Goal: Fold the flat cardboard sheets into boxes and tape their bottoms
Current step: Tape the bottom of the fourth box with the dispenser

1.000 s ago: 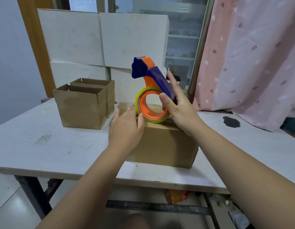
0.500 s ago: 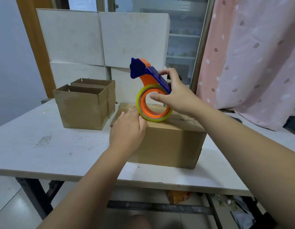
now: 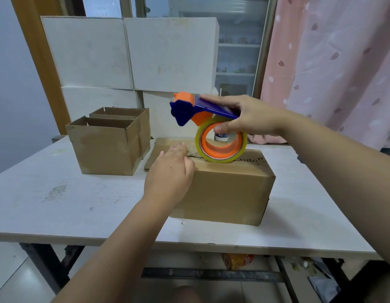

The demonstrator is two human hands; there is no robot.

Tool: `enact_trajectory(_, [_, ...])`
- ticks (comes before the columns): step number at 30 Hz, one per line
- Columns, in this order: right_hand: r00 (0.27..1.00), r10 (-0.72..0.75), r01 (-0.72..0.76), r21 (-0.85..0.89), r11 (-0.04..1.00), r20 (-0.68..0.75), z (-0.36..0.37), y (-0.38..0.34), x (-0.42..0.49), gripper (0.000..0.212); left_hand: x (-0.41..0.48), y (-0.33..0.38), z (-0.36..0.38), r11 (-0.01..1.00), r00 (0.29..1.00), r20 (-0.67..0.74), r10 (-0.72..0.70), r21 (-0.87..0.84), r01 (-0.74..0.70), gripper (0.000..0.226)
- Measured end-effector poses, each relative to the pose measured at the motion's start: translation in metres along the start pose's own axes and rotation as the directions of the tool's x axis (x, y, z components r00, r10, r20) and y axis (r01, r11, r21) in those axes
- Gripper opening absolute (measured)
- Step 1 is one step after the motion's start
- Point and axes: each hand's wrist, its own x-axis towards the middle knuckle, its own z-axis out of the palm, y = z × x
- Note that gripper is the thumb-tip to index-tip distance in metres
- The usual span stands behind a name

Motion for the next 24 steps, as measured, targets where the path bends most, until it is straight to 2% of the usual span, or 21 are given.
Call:
enact_trajectory(3, [0.998, -0.002, 0.008, 0.091, 0.996, -0.066, 0.015, 0.009, -0.006, 0.067, 0.0, 0.0, 0.002, 1.0, 1.0, 0.005, 0.018, 0.011, -0.018, 0.047])
enact_trajectory(6, [0.976, 0.008, 0.039, 0.209, 0.977, -0.218, 0.028, 0.014, -0.011, 0.055, 0.002, -0.001, 0.002, 0.999, 0.999, 0.02, 0.042, 0.022, -0.042, 0.048])
enact_trajectory(9, [0.944, 0.036, 0.048, 0.246, 0.968, -0.327, 0.037, 0.014, -0.015, 0.063, 0.002, -0.001, 0.001, 0.999, 0.999, 0.029, 0.044, 0.027, -0.045, 0.048])
enact_trajectory(14, [0.899, 0.068, 0.057, 0.27, 0.961, -0.432, 0.048, 0.021, -0.021, 0.068, 0.002, 0.001, 0.0, 0.999, 0.999, 0.022, 0.028, 0.018, -0.029, 0.045])
enact_trajectory(17, [0.931, 0.055, 0.022, 0.205, 0.978, -0.361, 0.035, 0.017, -0.023, 0.057, 0.001, 0.002, 0.0, 1.0, 0.999, 0.026, 0.03, 0.005, -0.03, 0.043])
enact_trajectory(21, [0.972, 0.022, -0.001, 0.09, 0.996, -0.234, 0.016, 0.008, -0.021, 0.064, 0.0, 0.006, 0.0, 0.999, 0.999, 0.036, 0.035, 0.004, -0.035, 0.046])
enact_trajectory(24, [0.983, 0.02, -0.014, 0.032, 0.999, -0.181, 0.001, 0.009, -0.026, 0.056, -0.001, 0.009, -0.003, 0.999, 0.998, 0.052, 0.028, 0.015, -0.028, 0.043])
